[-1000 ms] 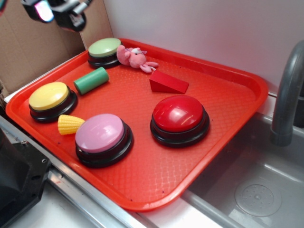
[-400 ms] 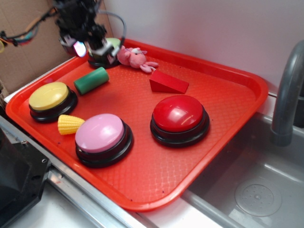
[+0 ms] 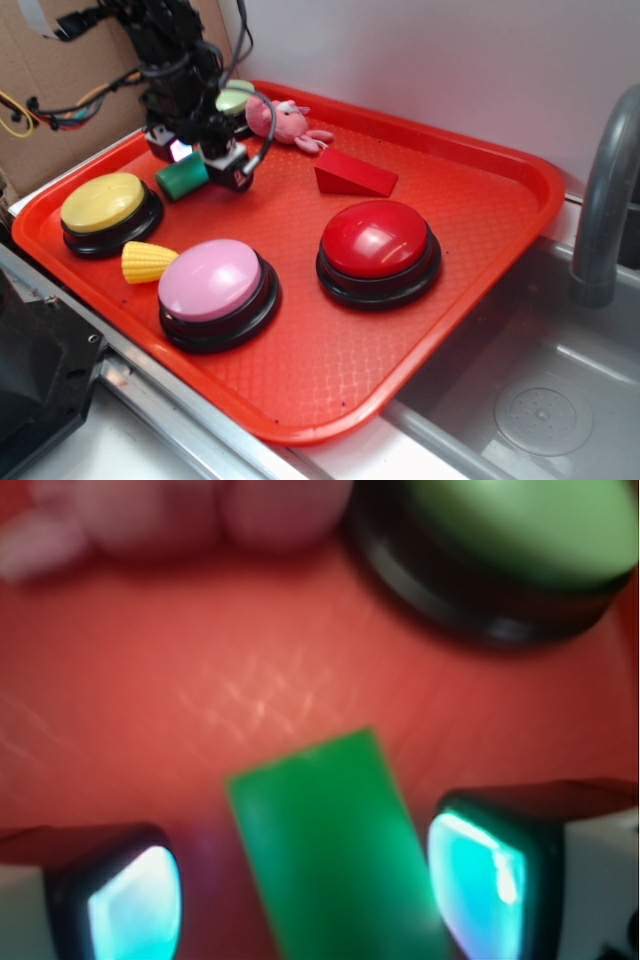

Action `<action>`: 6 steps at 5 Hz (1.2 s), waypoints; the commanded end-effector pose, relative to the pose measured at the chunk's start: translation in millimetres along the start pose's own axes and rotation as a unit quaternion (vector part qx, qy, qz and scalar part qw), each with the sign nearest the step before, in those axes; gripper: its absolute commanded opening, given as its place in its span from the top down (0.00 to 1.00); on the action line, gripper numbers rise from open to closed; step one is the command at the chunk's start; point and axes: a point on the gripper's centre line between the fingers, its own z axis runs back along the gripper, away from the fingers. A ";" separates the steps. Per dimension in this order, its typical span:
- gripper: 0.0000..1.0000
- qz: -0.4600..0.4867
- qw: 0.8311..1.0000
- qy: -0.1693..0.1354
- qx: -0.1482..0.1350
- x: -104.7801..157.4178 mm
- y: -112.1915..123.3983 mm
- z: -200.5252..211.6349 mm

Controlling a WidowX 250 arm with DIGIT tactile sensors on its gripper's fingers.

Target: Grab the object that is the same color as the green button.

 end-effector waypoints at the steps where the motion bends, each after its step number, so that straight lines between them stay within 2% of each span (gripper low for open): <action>1: 1.00 0.006 1.000 -0.018 -0.021 5.2 9.7 5.3; 2: 1.00 0.014 0.999 -0.027 -0.026 5.1 10.8 19.2; 3: 1.00 0.037 0.999 -0.026 -0.009 9.8 4.4 50.3; 4: 1.00 0.064 0.997 -0.042 -0.019 10.3 -13.9 89.2; 5: 1.00 0.083 0.995 -0.043 -0.040 3.8 -43.1 128.4; 6: 1.00 0.123 0.989 -0.042 -0.073 -2.9 -63.5 163.0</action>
